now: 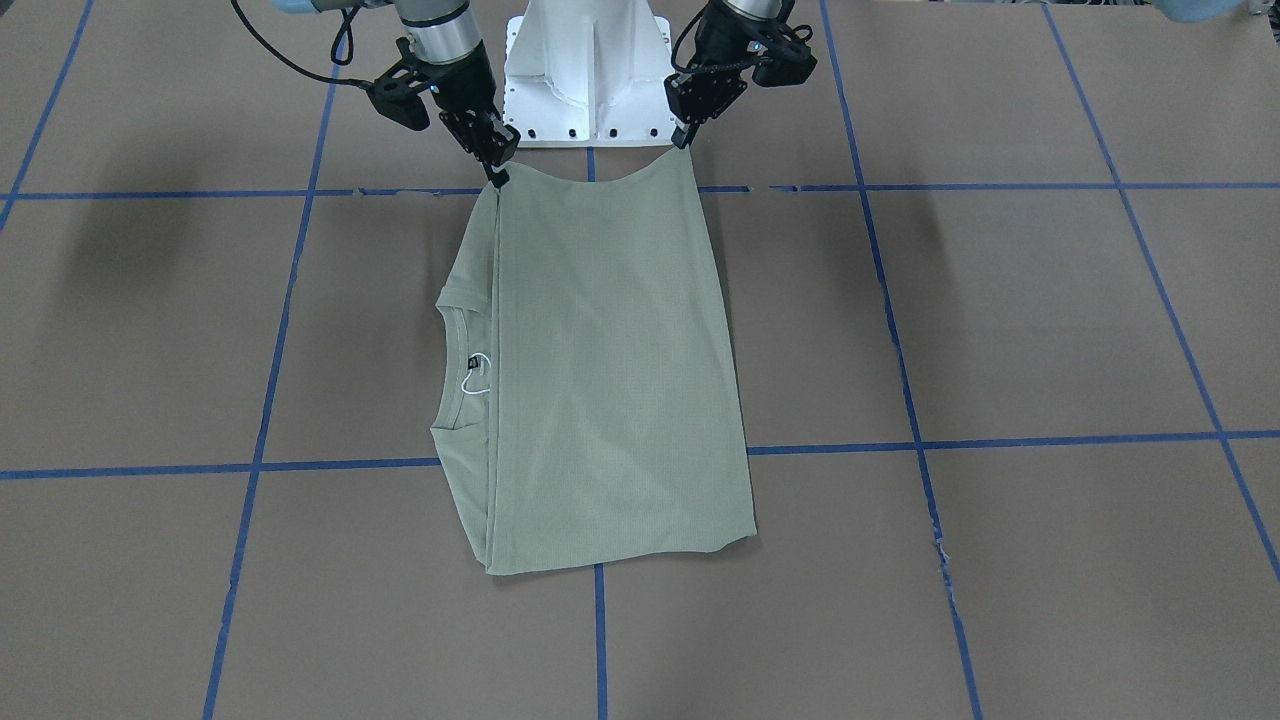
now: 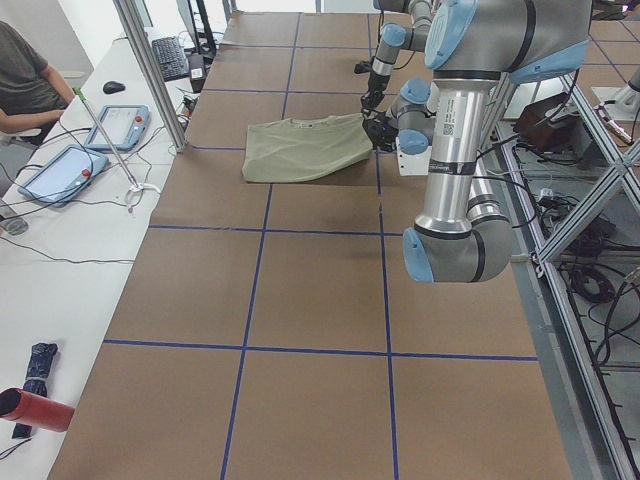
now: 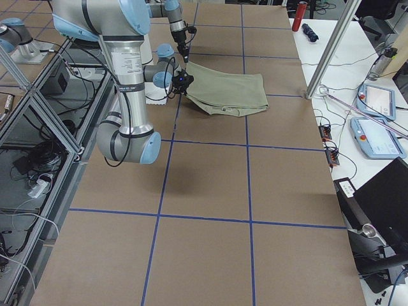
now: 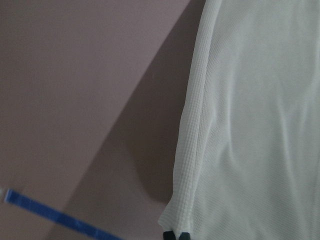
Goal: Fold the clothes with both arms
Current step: 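Grasp the near shirt edge with both grippers, then lift the near edge with both grippers and fold it away from the robot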
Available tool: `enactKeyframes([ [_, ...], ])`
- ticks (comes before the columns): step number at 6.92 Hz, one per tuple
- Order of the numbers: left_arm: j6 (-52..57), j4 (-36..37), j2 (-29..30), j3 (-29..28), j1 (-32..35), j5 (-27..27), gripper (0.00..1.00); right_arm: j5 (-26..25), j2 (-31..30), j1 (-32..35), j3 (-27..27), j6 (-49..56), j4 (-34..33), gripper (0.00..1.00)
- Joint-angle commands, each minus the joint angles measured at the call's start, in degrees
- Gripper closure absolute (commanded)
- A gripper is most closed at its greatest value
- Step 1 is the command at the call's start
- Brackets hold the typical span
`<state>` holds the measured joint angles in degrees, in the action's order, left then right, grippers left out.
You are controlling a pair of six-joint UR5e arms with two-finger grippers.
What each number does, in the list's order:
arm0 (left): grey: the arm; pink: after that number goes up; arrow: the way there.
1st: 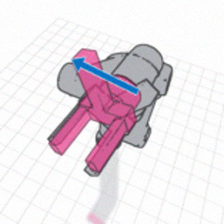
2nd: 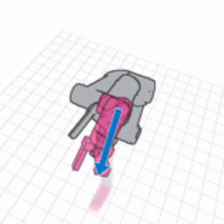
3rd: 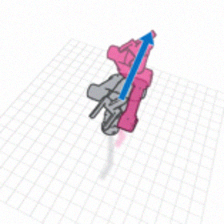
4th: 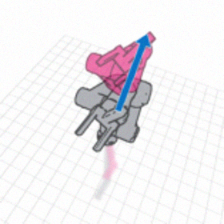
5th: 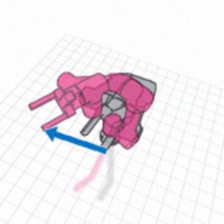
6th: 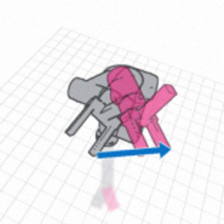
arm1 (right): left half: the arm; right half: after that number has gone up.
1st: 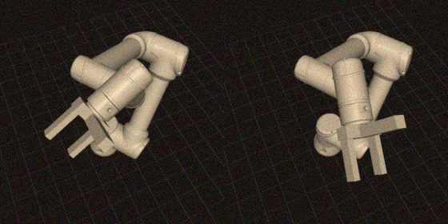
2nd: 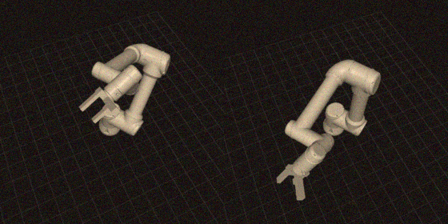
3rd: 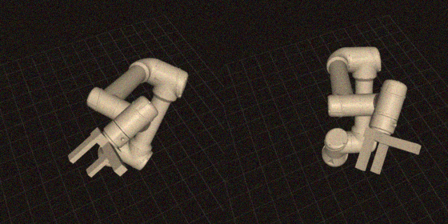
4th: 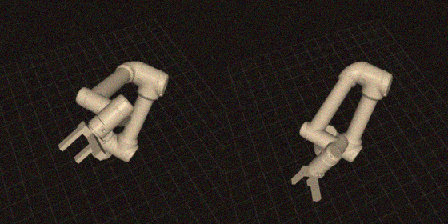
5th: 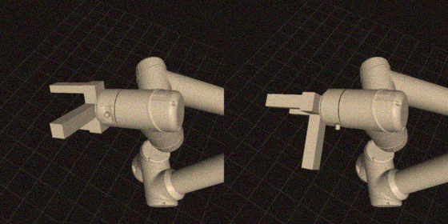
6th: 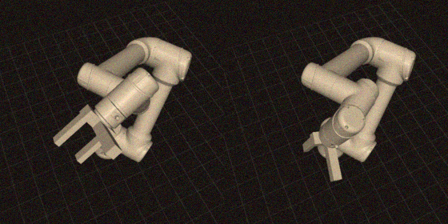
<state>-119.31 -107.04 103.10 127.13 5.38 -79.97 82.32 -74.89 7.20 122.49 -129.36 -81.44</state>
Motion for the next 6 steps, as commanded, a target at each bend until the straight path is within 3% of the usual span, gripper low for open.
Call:
enactKeyframes([
  [1,1.43,0.51,1.22,1.55,0.76,-0.09,1.0,-2.59,-0.35,0.09,1.87,-2.21,-0.04,1.0],
  [4,4.43,0.51,2.28,-0.3,5.93,-0.01,1.0,-3.84,2.81,5.95,0.47,-1.07,-0.21,1.0],
  [6,11.28,0.34,6.31,-5.9,15.05,-0.44,1.0,-3.05,8.84,11.84,-6.79,5.93,-0.04,1.0],
])
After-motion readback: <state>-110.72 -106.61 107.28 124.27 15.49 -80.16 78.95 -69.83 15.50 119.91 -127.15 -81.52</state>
